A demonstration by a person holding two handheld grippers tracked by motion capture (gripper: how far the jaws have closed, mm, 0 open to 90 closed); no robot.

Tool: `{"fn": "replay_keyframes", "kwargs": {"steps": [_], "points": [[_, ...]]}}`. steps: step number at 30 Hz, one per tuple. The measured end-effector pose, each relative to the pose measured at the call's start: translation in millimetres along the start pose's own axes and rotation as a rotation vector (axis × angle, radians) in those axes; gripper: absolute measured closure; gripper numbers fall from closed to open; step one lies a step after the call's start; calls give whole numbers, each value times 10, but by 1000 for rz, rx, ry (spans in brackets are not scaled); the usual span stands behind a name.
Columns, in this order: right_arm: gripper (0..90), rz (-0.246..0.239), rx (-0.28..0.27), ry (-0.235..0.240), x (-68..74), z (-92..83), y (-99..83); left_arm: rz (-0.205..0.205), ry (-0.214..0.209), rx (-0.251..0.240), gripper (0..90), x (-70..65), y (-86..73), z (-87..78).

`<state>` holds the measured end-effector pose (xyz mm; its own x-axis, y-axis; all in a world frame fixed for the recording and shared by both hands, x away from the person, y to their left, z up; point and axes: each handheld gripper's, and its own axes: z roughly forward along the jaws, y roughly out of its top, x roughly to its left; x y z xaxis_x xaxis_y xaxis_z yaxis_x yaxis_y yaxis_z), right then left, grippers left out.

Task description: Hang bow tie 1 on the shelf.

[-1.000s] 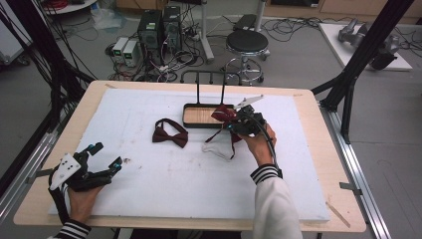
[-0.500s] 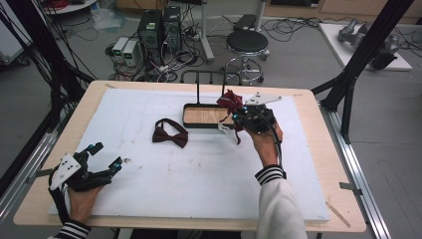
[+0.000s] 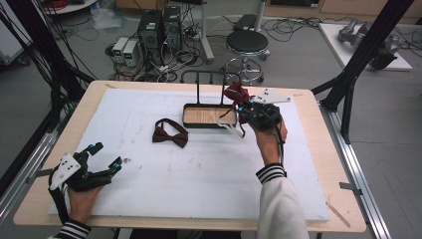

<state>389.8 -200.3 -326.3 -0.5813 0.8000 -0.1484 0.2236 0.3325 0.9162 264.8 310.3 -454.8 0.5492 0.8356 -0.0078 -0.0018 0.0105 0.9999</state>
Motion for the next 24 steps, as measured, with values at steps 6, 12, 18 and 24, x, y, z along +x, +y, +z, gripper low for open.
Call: {"fn": "replay_keyframes", "kwargs": {"steps": [6,12,18,24], "points": [[758,27,-16,-29,-61,-42,59,-2,0,-1,123,0,-1,1],[757,24,-33,-45,-116,-49,169,-3,0,-2,123,1,-1,1],[758,35,-59,-70,-187,-30,273,-4,-1,0,124,3,0,2],[757,44,-69,-93,-255,-11,370,-4,-1,1,123,4,0,2]]}}
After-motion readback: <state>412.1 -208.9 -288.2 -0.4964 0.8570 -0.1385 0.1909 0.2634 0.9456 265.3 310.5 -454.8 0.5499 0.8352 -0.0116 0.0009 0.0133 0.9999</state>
